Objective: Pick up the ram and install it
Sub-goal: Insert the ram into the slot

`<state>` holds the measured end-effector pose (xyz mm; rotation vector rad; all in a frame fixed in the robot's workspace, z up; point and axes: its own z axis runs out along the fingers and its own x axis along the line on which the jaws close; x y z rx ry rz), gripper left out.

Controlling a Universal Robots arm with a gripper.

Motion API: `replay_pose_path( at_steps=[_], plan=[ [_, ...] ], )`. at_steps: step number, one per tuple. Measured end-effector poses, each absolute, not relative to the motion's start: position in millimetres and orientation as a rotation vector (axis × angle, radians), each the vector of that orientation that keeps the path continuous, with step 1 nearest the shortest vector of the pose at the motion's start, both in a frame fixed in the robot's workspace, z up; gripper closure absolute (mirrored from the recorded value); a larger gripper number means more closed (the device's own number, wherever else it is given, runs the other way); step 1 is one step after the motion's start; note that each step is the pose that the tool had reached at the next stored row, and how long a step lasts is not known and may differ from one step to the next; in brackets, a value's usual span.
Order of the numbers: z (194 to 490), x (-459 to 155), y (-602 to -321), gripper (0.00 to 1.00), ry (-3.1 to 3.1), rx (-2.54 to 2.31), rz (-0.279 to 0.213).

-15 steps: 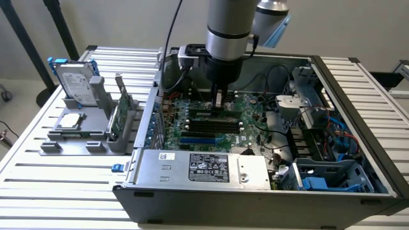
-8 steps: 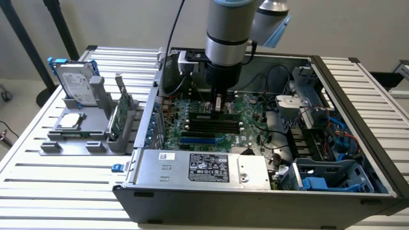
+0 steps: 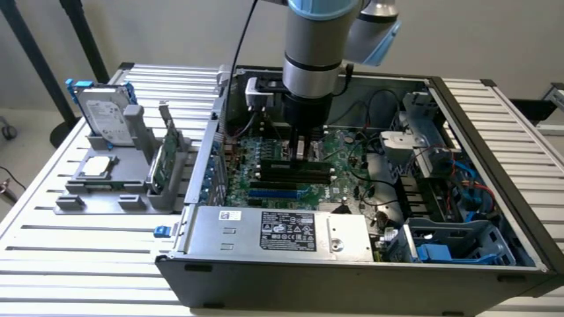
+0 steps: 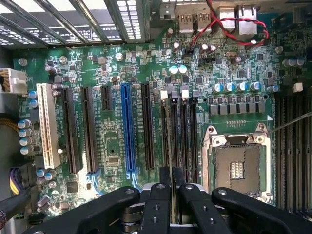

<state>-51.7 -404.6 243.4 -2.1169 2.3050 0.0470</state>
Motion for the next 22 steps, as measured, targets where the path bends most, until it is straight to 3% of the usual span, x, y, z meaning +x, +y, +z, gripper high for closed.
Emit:
replay_pose_path(
  at_steps=[22],
  plan=[
    [233.7, -49.3, -405.0, 0.86, 2.317, -2.128, 0.021]
  ],
)
